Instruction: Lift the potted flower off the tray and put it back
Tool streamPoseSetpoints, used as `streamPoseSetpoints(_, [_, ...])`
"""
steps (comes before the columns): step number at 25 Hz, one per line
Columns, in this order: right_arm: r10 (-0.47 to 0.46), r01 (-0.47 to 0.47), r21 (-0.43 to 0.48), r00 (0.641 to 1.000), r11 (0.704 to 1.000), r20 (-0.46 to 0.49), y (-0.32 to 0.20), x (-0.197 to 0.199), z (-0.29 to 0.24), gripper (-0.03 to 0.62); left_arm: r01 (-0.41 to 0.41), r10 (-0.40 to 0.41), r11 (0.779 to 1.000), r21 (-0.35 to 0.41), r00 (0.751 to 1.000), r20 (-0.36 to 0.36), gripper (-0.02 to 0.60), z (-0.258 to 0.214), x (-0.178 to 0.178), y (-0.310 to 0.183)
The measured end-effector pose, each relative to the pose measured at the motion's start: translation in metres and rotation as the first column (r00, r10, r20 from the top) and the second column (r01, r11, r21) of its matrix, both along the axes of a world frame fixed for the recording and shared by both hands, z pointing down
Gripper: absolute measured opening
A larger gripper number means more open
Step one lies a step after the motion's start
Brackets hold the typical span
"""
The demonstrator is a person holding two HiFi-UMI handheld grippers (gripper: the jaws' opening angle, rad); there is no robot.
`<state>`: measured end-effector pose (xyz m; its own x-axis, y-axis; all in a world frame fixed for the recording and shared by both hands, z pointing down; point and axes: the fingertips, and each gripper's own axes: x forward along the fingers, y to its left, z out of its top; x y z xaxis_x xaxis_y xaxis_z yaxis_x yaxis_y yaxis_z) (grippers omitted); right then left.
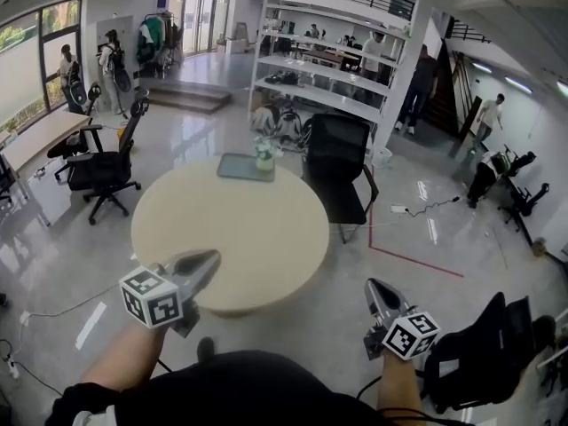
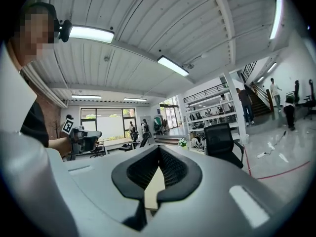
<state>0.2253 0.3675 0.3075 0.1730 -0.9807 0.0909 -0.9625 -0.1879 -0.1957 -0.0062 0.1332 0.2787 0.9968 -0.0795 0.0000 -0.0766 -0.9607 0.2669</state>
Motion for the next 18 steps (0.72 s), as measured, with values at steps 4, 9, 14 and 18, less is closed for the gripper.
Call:
streamPoseSetpoints(4, [0.086,-0.086,-0.012,0.996,0.996,-0.025,-0.033,0.017,-0.008,0.014,-0.065,0.064,0.998,-0.022,0.998,-0.029,-0.008,0.005,0.027,-0.055])
streamPoseSetpoints(9, [0.129,-0.130,-0.015,0.990,0.991,-0.052,-0.111,0.024,-0.020,0.014,-0.109,0.109,0.994,-0.008,0.993,-0.037,-0.008,0.007,0.044,-0.138])
streamPoseSetpoints(14, [0.118,-0.120,-0.021,0.991,0.993,-0.066,-0.216,0.022,-0.029,0.014,-0.094,0.094,0.995,0.022,0.995,-0.025,-0.008,0.014,0.038,-0.234])
streamPoseSetpoints(18, [0.066,-0.068,-0.040,0.995,0.997,-0.069,-0.289,0.024,-0.023,0.014,-0.061,0.061,0.998,0.017,0.998,-0.010,-0.008,0.032,0.036,-0.293])
